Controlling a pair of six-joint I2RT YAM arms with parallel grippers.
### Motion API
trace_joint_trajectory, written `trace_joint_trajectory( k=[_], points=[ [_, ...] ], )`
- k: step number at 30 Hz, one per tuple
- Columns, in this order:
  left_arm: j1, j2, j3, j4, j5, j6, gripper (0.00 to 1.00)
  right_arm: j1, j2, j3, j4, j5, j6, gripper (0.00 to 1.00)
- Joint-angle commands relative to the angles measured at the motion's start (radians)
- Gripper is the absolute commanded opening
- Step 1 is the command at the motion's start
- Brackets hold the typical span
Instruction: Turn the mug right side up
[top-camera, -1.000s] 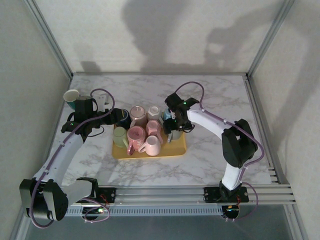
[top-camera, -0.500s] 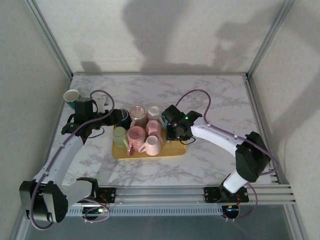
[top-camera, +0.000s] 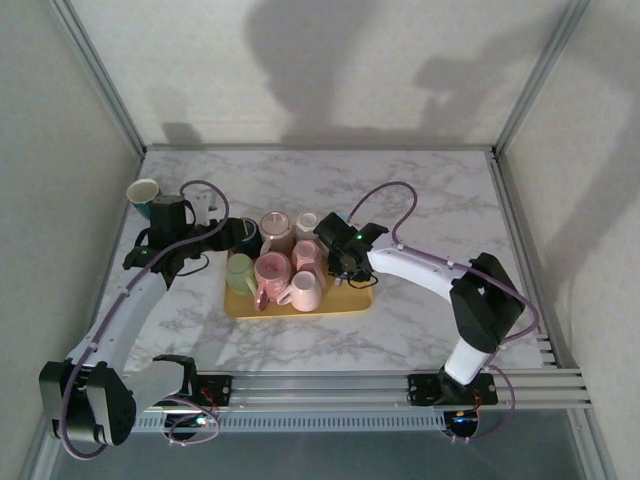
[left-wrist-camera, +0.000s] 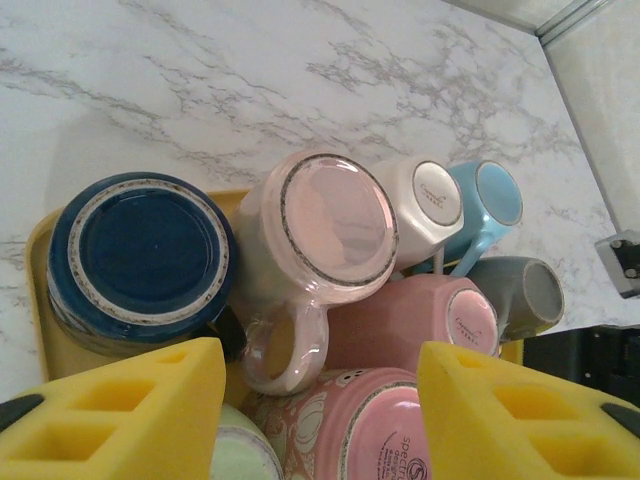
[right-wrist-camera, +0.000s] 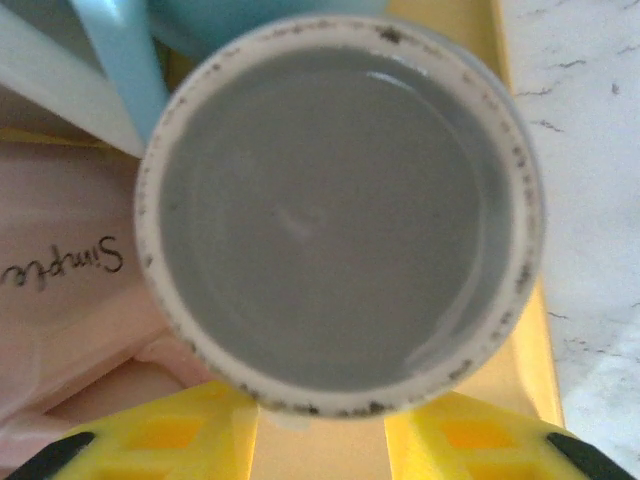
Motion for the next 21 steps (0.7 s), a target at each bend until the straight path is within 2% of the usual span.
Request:
trace_joint_trajectory(
  k=[1, 7, 13, 21],
  points=[
    [-0.005, -0.007, -0.01, 0.026, 0.02, -0.008, 0.53, 0.018, 0.028, 0.027, -0.029, 0.05, 0.06, 0.37],
    [-0.004, 0.006, -0.003, 0.026, 0.02, -0.003, 0.53, 0.024, 0.015, 0.003, -0.069, 0.098, 0.038, 0.3],
    [-0.004, 0.023, -0.003, 0.038, 0.024, -0.009, 0.53, 0.024, 0.001, -0.02, -0.028, 0.115, -0.091, 0.3],
    [-0.005, 0.034, 0.007, 0.03, 0.016, 0.001, 0.53, 0.024, 0.024, -0.021, -0.003, 0.132, -0.125, 0.25]
  ],
)
